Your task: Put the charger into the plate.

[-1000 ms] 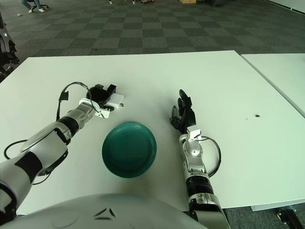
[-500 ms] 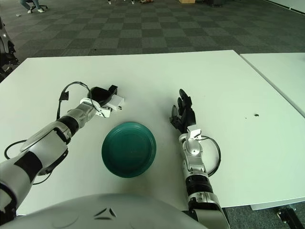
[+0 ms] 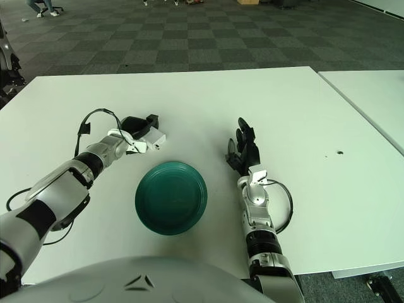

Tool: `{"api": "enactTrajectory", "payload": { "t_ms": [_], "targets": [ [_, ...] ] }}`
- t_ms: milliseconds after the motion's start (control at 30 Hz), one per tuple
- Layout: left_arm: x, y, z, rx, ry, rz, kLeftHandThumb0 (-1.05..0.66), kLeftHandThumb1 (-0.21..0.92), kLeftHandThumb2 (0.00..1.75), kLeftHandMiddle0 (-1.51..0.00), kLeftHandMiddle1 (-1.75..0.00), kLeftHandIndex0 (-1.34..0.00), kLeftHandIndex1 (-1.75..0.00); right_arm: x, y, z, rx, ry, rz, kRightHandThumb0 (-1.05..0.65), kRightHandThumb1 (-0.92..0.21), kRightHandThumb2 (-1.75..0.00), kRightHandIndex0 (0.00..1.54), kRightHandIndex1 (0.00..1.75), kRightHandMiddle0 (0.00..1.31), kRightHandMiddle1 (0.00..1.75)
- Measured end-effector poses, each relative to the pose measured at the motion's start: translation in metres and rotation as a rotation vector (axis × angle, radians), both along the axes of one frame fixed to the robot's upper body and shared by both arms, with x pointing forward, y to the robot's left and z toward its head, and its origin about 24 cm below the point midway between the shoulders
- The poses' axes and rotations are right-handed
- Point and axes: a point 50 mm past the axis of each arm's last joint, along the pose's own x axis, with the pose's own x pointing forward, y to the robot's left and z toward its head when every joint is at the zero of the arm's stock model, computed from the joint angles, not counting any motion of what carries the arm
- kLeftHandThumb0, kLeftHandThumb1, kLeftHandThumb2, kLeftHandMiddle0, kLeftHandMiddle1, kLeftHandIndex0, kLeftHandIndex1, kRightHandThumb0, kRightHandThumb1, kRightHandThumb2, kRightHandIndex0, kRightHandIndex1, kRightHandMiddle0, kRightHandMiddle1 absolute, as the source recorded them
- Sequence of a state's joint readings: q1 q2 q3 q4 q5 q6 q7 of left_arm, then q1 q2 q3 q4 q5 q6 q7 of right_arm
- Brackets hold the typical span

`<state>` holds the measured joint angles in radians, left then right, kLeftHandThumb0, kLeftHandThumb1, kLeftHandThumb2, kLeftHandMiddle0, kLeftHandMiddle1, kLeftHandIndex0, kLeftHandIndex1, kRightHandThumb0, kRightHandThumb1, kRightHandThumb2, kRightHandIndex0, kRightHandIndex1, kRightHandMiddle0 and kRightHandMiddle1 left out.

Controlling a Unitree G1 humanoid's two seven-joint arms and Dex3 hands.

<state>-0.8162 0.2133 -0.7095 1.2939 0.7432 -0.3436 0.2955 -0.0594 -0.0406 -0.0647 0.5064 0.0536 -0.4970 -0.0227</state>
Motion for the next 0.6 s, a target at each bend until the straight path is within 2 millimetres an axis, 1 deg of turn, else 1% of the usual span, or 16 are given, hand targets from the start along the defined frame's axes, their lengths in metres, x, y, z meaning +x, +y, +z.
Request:
{"api": "enactTrajectory", "payload": {
  "t_ms": [133, 267, 433, 600],
  "targets": [
    [0.001, 0.001, 0.003, -0.052, 0.022, 0.002, -0.56, 0.10, 1.58, -1.26, -1.75, -0.79, -1.75, 0.000, 0.000, 0.000, 0.000, -0.001, 0.000, -0.83, -0.92, -0.71, 0.16, 0.01, 0.00, 0.40],
    [0.003, 0.003, 0.009, -0.127, 0.035, 0.009, -0.55, 0.13, 1.54, -1.25, -1.75, -0.76, -1.75, 0.000, 0.000, 0.000, 0.000, -0.002, 0.001, -0.82, -0.92, -0.71, 0.15, 0.00, 0.00, 0.41],
    [0.008, 0.007, 0.024, -0.264, 0.001, 0.026, -0.52, 0.18, 1.48, -1.23, -1.75, -0.72, -1.75, 0.000, -0.001, 0.000, 0.000, -0.004, 0.000, -0.81, -0.92, -0.71, 0.15, 0.00, 0.00, 0.40],
    [0.011, 0.012, 0.043, -0.396, -0.072, 0.013, -0.50, 0.24, 1.41, -1.23, -1.75, -0.67, -1.75, 0.000, -0.001, 0.001, 0.001, -0.004, 0.005, -0.80, -0.92, -0.72, 0.15, 0.00, 0.00, 0.40]
  ]
}}
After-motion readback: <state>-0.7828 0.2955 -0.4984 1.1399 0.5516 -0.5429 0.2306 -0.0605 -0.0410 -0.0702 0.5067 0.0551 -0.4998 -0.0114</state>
